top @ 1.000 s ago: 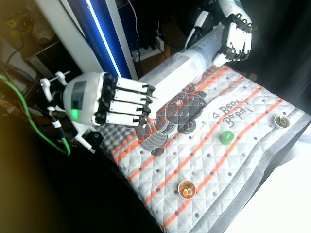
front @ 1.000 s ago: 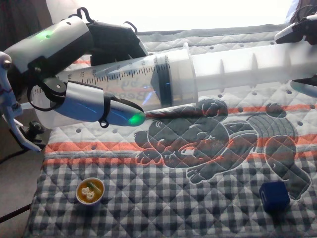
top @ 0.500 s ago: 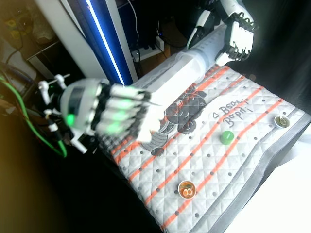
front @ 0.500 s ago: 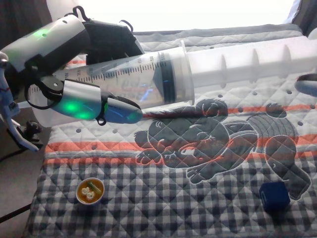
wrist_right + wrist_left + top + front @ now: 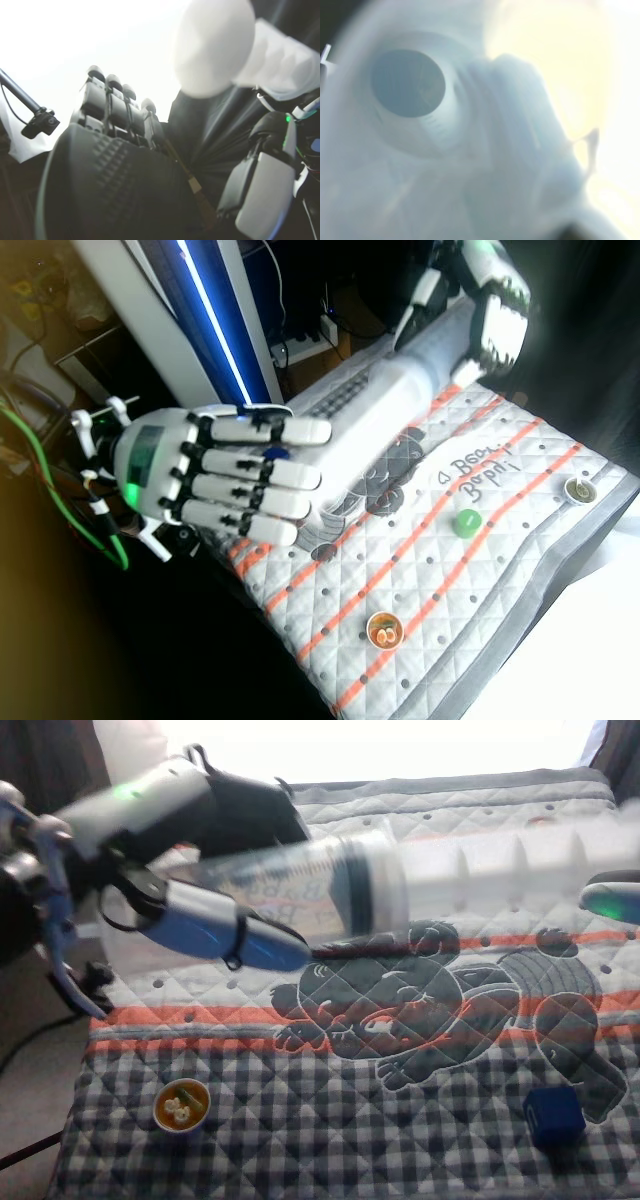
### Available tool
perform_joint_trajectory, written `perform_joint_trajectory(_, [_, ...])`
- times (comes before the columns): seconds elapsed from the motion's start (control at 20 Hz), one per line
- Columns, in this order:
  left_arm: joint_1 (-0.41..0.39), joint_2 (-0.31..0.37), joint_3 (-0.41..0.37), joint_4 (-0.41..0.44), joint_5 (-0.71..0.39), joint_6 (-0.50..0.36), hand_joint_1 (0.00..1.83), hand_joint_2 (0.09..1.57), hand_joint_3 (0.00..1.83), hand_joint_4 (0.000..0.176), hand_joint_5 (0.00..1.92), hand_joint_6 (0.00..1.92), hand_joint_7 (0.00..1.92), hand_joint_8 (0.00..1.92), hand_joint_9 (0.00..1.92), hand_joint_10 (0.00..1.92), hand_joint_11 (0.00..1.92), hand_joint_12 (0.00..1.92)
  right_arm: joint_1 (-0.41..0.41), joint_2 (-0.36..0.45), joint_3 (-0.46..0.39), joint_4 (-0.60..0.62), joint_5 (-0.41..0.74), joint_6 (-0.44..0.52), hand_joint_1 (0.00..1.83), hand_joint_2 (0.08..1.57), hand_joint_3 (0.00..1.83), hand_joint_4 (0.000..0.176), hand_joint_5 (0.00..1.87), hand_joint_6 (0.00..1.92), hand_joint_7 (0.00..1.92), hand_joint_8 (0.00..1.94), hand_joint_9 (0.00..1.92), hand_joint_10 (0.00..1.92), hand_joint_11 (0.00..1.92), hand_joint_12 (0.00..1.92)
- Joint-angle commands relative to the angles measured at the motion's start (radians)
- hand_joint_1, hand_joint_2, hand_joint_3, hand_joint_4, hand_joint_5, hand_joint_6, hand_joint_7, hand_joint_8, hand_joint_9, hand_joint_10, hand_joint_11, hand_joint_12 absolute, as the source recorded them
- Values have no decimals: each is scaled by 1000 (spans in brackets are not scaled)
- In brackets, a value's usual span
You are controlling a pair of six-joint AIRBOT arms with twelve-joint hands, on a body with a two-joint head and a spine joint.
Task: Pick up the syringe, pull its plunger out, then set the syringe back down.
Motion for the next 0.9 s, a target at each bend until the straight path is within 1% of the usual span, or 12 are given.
perform_joint_trajectory(0.0, [-16,-18,15,3,86,-19,1347,1142,0,0,832,1073,997,1049,848,1363,678,1685,5,2,6,-7,134,2,744,773,0,83,0,0,0,0,0,0,0,0])
perform_joint_trajectory(0.1, [-14,-84,72,0,-8,-20,1244,1127,0,0,875,1046,1040,1053,937,1124,738,1666,5,2,7,-8,139,2,761,789,0,98,0,0,0,0,0,0,0,0])
perform_joint_trajectory(0.3, [-6,-124,115,-9,-74,-20,1379,1125,0,0,849,1012,1002,975,908,1304,807,1520,5,2,7,-8,141,2,761,813,1,91,0,0,0,0,0,0,0,0])
perform_joint_trajectory(0.35, [-5,-132,124,-11,-90,-20,1378,1130,1,0,829,1049,996,983,897,1313,803,1488,5,2,7,-8,142,2,766,814,1,77,0,0,0,0,0,0,0,0])
perform_joint_trajectory(0.4, [-4,-140,135,-14,-106,-20,1383,1114,0,0,842,1023,1038,915,952,1264,758,1538,5,2,7,-8,145,2,750,825,6,65,0,0,0,0,0,0,0,0])
perform_joint_trajectory(0.5, [1,-146,145,-25,-116,-20,1208,1159,3,0,829,1186,939,1102,746,992,512,1676,5,2,7,-8,147,2,775,829,7,65,0,0,0,0,0,0,0,0])
perform_joint_trajectory(0.55, [3,-147,146,-30,-116,-20,1211,1058,0,0,713,670,710,649,533,849,208,1734,5,2,6,-8,148,3,784,828,6,60,0,0,0,0,0,0,0,0])
perform_joint_trajectory(0.6, [5,-147,147,-38,-116,-20,1179,996,0,0,665,302,574,250,341,550,41,1546,5,2,6,-8,149,5,798,826,5,50,0,0,0,0,0,0,0,0])
perform_joint_trajectory(0.7, [9,-144,146,-48,-104,-19,1169,977,0,0,717,56,592,26,368,300,1,1441,5,2,5,-8,152,6,802,826,5,48,0,0,0,0,0,0,0,0])
perform_joint_trajectory(0.75, [11,-141,146,-57,-96,-19,1083,922,0,25,295,10,118,4,73,59,0,865,5,2,4,-7,155,6,811,835,8,52,0,0,0,0,0,0,0,0])
perform_joint_trajectory(0.8, [15,-137,144,-63,-90,-19,1009,875,0,77,85,33,23,0,14,11,0,323,5,2,3,-7,157,6,774,855,17,47,0,0,0,0,0,0,0,0])
perform_joint_trajectory(0.85, [20,-132,141,-72,-79,-19,1008,847,0,82,30,18,4,0,2,1,0,64,5,2,3,-7,159,6,773,863,20,46,0,0,0,0,0,0,0,0])
